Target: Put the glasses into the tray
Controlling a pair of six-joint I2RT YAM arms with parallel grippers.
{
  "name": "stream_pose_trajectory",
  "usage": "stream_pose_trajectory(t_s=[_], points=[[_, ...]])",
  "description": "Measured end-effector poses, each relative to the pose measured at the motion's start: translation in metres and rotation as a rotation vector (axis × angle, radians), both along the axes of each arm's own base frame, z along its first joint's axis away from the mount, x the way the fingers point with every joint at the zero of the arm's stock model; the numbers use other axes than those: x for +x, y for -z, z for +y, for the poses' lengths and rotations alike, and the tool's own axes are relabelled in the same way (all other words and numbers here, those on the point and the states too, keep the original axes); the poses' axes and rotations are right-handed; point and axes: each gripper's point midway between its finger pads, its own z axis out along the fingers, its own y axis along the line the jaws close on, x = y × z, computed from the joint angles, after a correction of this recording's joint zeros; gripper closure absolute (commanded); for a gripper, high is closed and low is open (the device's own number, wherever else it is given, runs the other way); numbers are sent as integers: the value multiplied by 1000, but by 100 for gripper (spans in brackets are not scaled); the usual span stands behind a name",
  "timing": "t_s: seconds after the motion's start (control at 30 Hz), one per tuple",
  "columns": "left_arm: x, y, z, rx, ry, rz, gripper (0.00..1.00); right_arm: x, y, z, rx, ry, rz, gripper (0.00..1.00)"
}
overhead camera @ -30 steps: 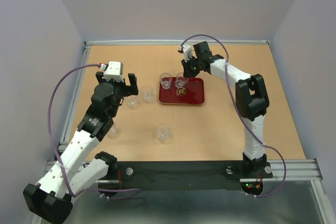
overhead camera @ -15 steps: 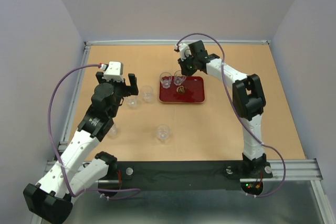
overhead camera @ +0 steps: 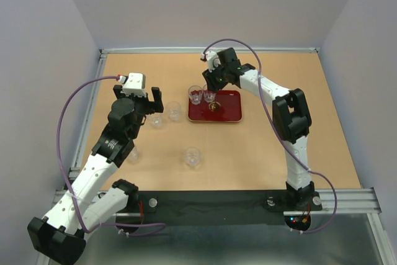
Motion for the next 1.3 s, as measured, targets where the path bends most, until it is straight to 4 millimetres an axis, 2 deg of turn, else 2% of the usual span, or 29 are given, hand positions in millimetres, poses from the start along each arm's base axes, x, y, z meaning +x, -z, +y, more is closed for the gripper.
stream_pose_trajectory(t_s=[0.1,0.2,0.33,0.43,0.53,0.6,0.7,0.77,0.9,1.0,1.03,1.07,1.17,1.3], points=[[0,0,0,0,0,0,1,3,-3,-1,-5,12,-11,47],[0,0,0,0,0,0,1,6,-4,-5,-23,28,-26,39],[0,0,0,0,0,0,1,8,-12,-10,-44,33,-52,36],[0,0,-1,0,4,0,1,0,-34,-16,-40,27,-85,32],[0,0,-1,-1,6,0,1,-12,-73,-22,-19,13,-146,28],[0,0,-2,-1,8,2,1,-24,-95,-28,-11,-6,-191,25],[0,1,-4,-4,22,5,1,-45,-116,-39,-9,-29,-240,25],[1,3,-5,-8,27,11,1,-61,-118,-50,-22,-44,-249,24],[5,11,-9,-12,47,40,4,-93,-103,-74,-32,-62,-207,25],[11,23,-12,-16,61,79,8,-107,-93,-98,-18,-35,-172,25],[12,27,-12,-20,63,93,10,-113,-91,-115,-10,-8,-158,25],[14,32,-14,-28,73,112,12,-116,-89,-123,-5,6,-151,25],[20,48,-15,-57,88,173,17,-126,-91,-152,29,63,-147,25],[29,66,-3,-148,76,254,25,-135,-91,-172,135,106,-134,25]])
